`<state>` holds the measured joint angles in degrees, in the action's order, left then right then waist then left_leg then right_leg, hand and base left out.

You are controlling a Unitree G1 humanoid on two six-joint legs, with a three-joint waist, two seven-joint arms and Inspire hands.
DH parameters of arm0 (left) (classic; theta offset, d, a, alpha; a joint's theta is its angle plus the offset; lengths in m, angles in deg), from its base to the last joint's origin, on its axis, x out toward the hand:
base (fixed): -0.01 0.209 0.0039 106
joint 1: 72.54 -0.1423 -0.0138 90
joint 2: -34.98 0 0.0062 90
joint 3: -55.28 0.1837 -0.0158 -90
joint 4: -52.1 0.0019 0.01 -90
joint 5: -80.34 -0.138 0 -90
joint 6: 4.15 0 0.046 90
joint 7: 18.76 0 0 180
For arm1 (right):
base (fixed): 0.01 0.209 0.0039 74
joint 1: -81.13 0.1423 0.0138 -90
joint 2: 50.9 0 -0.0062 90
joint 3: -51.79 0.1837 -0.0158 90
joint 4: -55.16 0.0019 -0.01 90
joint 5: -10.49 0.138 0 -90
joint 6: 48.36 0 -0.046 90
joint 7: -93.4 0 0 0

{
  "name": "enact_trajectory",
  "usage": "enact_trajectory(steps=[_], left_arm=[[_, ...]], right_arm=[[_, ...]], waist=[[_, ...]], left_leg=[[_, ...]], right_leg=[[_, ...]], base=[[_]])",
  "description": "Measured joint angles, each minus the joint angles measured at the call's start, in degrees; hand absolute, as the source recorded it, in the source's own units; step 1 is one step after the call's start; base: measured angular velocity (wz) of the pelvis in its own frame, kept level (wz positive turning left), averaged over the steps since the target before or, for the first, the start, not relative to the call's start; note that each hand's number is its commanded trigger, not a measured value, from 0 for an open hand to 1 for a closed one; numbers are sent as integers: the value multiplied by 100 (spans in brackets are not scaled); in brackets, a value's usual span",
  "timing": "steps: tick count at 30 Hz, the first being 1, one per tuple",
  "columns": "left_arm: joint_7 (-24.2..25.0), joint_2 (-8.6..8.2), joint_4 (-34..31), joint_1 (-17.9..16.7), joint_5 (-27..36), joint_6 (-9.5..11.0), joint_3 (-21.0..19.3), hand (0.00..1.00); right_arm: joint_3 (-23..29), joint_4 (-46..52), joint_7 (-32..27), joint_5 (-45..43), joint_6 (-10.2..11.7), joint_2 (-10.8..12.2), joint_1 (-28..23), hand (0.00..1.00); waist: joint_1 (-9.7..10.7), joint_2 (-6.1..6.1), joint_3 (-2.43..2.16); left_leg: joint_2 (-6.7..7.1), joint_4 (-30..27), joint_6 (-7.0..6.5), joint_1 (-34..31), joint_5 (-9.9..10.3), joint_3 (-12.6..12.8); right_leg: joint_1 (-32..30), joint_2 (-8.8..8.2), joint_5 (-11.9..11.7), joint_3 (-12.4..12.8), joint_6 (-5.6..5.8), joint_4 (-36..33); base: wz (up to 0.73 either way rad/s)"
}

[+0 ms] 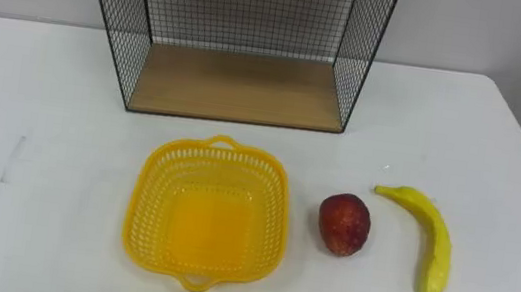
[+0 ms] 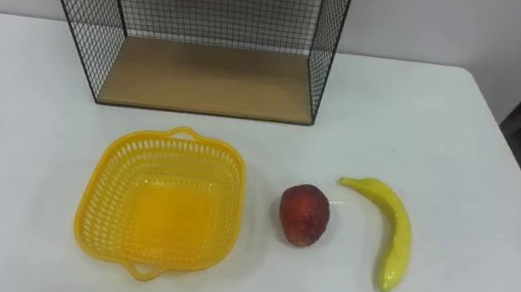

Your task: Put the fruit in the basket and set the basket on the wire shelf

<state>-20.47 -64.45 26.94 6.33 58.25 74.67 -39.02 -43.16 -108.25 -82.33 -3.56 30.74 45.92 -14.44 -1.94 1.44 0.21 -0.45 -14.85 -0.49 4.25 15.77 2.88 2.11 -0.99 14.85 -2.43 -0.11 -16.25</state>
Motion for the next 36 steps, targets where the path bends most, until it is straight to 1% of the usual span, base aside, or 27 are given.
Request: enact_trajectory(steps=[1, 3, 4, 7, 11, 12, 15, 17, 18, 19, 20, 21, 22, 23, 24, 26, 27, 29, 30, 31, 32, 33, 34, 36], left_arm=[[0, 0, -4, 0, 3, 0, 0, 0], [3, 0, -4, -1, 2, 1, -1, 0], [6, 2, -4, 2, 0, 3, -1, 0], [15, 0, -11, 0, -3, 19, 0, 0], [-28, -3, -20, -15, 5, 34, 8, 0], [-62, -4, -47, 0, 5, 41, 9, 0], [-232, -2, -50, -47, 16, 134, -3, 0], [-370, -2, -44, -49, 16, 176, -42, 0], [-399, -5, -44, -49, 13, 185, -42, 0], [-428, -6, -44, -98, 11, 204, -48, 0], [-432, -9, -44, -101, 11, 212, -67, 0], [-435, -26, -43, -117, 12, 254, -198, 0], [-435, -27, -33, -126, 11, 292, -311, 0], [-444, -31, -13, -147, 13, 306, -451, 0], [-465, -31, -12, -166, 20, 305, -475, 0], [-574, -49, -13, -203, 39, 322, -583, 0], [-603, -50, -12, -233, 71, 340, -627, 0], [-727, -56, -9, -329, 245, 453, -819, 0], [-743, -60, -9, -338, 244, 488, -898, 0], [-769, -61, -12, -364, 245, 555, -1038, 0], [-778, -58, -27, -371, 260, 569, -1142, 0], [-782, -52, -51, -372, 281, 574, -1143, 0], [-786, -40, -70, -413, 311, 603, -1143, 0], [-788, -19, -118, -475, 377, 639, -1143, 0]], right_arm=[[0, 2, 0, -2, 24, 1, 8, 0], [4, -9, -6, -19, 66, 1, 18, 0], [4, -12, -16, -41, 103, 2, 7, 0], [-3, -6, -70, -51, 109, 1, -7, 0], [3, -17, -296, 57, 113, 10, 5, 0], [4, -17, -375, 82, 115, 16, -7, 0], [94, -12, -575, 583, 150, 19, -23, 0], [238, 6, -740, 1467, 201, 31, -17, 0], [296, 10, -787, 1744, 232, 37, -17, 0], [433, 14, -866, 2249, 302, 57, -13, 0], [478, 9, -890, 2490, 346, 61, -11, 0], [631, 11, -918, 2960, 415, 71, -14, 0], [752, 12, -951, 3505, 479, 71, -42, 0], [942, 13, -986, 4023, 523, 74, -73, 0], [1054, 20, -1017, 4282, 533, 74, -73, 0], [1495, 51, -1217, 5323, 578, 73, -57, 0], [1582, 57, -1260, 5577, 601, 72, -52, 0], [2026, 264, -1425, 6546, 642, 71, -112, 0], [2139, 331, -1451, 6777, 660, 71, -144, 0], [2393, 446, -1548, 7114, 691, 65, -163, 0], [2638, 478, -1628, 7455, 766, 40, -134, 0], [2742, 519, -1686, 7578, 789, 24, -110, 0], [2905, 689, -1823, 7812, 858, 4, -113, 0], [3027, 899, -2008, 8128, 1002, -15, -127, 0]], waist=[[-4, 20, -3], [-1, 45, 4], [6, 68, 26], [-23, 102, 37], [-14, 80, 37], [-7, 66, 30], [6, 31, 33], [-4, 31, 32], [3, 32, 32], [2, 34, 31], [6, 33, 30], [11, 25, 26], [11, -19, 9], [25, 12, 15], [39, 0, 4], [107, -10, 10], [139, -8, 6], [195, -17, 6], [199, -21, 4], [225, -25, 2], [303, -29, 0], [332, -33, -3], [340, -45, -3], [373, -46, -9]], left_leg=[[0, 0, 0, -6, 0, -5], [-3, 2, 0, -4, 0, -19], [-3, 1, 1, 16, 1, -49], [-5, 4, 1, 20, 1, -56], [-3, 4, 1, 15, 1, -49], [-4, 8, 1, 20, 1, -48], [-5, 11, 1, 43, 1, -42], [-10, 12, 1, 41, 1, -40], [-10, 10, 1, 41, 1, -44], [-10, 8, 1, 45, 1, -48], [-13, 4, 1, 44, 1, -49], [-20, -1, 1, 45, 1, -50], [-26, 1, 1, 52, 1, -55], [-25, 5, 1, 64, 1, -60], [-23, 7, 1, 71, 1, -60], [-19, 40, 0, 138, 1, -52], [-18, 41, 1, 148, 1, -52], [-25, 36, 0, 182, 2, -31], [-25, 29, 0, 181, 2, -30], [-26, 15, -1, 179, 4, -30], [-25, 19, -2, 178, 6, -31], [-23, 31, -2, 178, 6, -31], [-20, 38, -3, 179, 5, -27], [-19, 37, -4, 181, 5, -22]], right_leg=[[8, -1, -1, -11, 0, 4], [40, 0, -5, -36, -3, 36], [94, -1, -8, -75, -4, 67], [98, 1, -8, -80, -4, 65], [95, -3, -8, -85, -4, 87], [110, -2, -8, -84, -3, 126], [165, 0, -18, -76, 1, 147], [167, 6, -21, -73, 4, 160], [174, 7, -24, -76, 4, 166], [188, 10, -32, -77, 5, 183], [194, 15, -45, -76, 4, 198], [220, 23, -81, -77, 3, 265], [263, 31, -114, -82, 8, 284], [302, 31, -130, -90, 13, 325], [319, 31, -137, -92, 16, 339], [401, 30, -144, -84, 22, 356], [410, 31, -143, -85, 22, 353], [409, 34, -144, -81, 21, 346], [411, 34, -144, -82, 21, 343], [407, 34, -144, -79, 21, 349], [396, 31, -141, -79, 24, 362], [391, 29, -139, -76, 26, 362], [383, 28, -139, -59, 27, 359], [386, 28, -145, -51, 31, 360]], base=[[3], [7], [10], [3], [0], [0], [0], [0], [0], [0], [0], [0], [0], [4], [0], [0], [0], [-2], [0], [0], [0], [0], [0], [-2]])
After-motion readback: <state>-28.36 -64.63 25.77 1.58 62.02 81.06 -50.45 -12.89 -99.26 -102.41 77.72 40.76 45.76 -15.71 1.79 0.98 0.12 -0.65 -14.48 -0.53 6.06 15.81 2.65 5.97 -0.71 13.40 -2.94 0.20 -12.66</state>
